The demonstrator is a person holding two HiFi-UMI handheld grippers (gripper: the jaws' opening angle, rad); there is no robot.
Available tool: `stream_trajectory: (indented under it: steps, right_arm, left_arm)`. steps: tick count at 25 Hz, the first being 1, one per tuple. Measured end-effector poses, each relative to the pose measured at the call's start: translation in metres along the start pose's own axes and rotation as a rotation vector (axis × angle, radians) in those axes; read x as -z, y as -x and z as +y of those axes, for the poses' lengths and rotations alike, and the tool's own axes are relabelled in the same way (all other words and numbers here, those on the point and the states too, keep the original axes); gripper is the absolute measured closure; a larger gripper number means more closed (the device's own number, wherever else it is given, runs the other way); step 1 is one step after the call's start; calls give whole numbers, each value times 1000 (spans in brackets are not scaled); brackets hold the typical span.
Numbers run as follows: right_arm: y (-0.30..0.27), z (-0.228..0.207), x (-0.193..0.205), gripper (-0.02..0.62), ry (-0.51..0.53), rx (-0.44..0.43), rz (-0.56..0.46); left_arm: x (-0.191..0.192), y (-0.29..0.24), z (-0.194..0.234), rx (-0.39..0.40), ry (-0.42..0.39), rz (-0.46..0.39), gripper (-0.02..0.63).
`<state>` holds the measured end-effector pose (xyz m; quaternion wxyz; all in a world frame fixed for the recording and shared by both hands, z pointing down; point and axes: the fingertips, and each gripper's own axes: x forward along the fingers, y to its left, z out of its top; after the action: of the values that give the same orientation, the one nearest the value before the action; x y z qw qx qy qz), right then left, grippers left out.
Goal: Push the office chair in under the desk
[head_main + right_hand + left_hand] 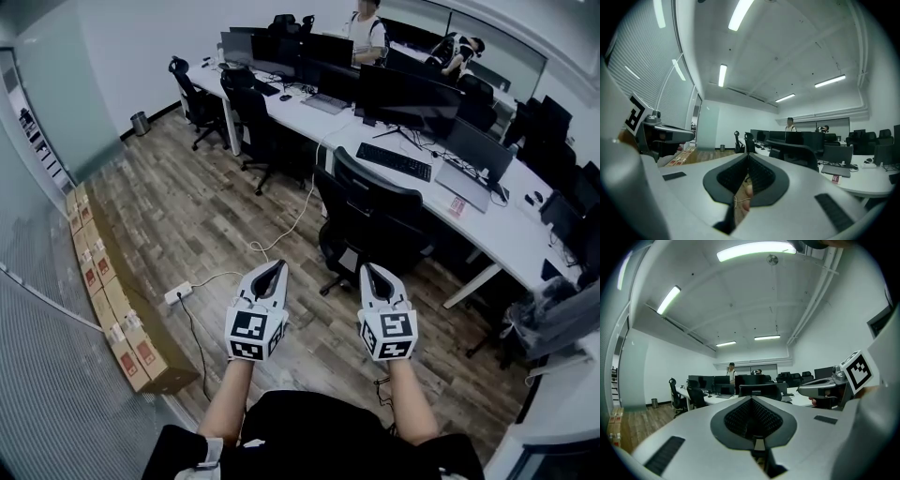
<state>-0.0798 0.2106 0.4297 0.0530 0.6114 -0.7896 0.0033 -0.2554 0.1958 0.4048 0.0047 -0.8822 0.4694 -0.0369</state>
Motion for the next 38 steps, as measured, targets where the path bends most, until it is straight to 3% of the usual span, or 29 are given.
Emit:
stream_trajectory:
  steps: [6, 18, 24, 32, 38]
  right_arm:
    - [-73, 4, -22, 572, -9, 44, 19]
    - [-166, 27, -23, 572, -2, 118, 44]
    - [-190, 18, -23, 572, -12, 154, 69]
    - [-208, -4, -8, 571, 1, 175, 80]
    - [-221, -37, -8, 572, -4, 190, 73]
  left_arm:
    - [-15, -50, 65, 42, 5, 10, 592]
    - [-1, -102, 161, 100, 18, 24, 592]
    - [3, -129, 175, 136, 40, 33, 591]
    - [25, -163, 166, 168, 54, 49, 592]
    - [17, -200, 152, 186, 39, 40, 591]
